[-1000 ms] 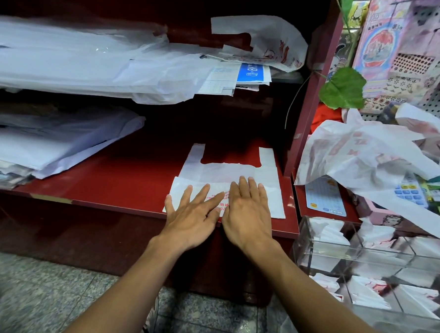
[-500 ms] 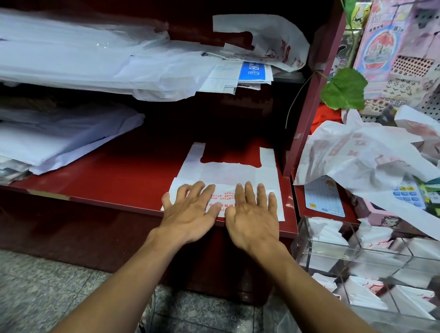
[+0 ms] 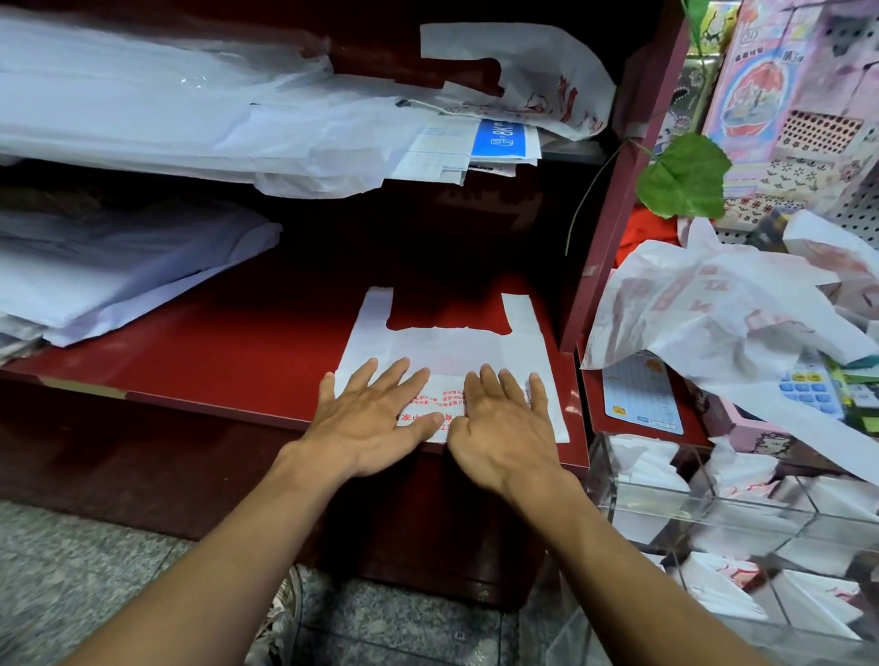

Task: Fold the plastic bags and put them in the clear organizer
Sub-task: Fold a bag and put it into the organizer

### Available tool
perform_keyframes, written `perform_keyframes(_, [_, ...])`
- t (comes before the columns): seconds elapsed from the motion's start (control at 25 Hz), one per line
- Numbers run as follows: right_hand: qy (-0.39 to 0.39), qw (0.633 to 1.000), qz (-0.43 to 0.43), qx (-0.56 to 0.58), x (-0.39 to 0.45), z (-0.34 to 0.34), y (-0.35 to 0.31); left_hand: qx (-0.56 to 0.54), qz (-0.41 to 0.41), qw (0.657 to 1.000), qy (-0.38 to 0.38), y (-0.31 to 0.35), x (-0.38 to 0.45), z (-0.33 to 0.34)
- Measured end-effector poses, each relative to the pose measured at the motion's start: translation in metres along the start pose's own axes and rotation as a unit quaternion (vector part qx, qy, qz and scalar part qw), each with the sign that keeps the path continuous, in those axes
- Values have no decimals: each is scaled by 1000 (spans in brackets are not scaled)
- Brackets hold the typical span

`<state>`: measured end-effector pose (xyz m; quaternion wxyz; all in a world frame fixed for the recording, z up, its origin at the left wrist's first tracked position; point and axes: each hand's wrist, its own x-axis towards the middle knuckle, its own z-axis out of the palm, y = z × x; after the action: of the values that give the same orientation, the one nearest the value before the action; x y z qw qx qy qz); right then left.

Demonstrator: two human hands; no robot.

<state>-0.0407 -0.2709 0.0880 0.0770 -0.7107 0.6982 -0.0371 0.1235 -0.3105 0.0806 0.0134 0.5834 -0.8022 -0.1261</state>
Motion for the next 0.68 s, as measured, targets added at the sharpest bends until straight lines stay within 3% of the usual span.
perform_keyframes(0.24, [64,997,-45,-14,-6,6,-7,23,-11,999,-31,4,-3,-4])
perform_keyframes(0.48, [-13,999,33,-15,-3,9,0,37,-16,998,-40,5,-4,-5])
perform_keyframes(0.68, [-31,997,75,-5,-7,7,9,30,-21,999,-39,3,-5,0])
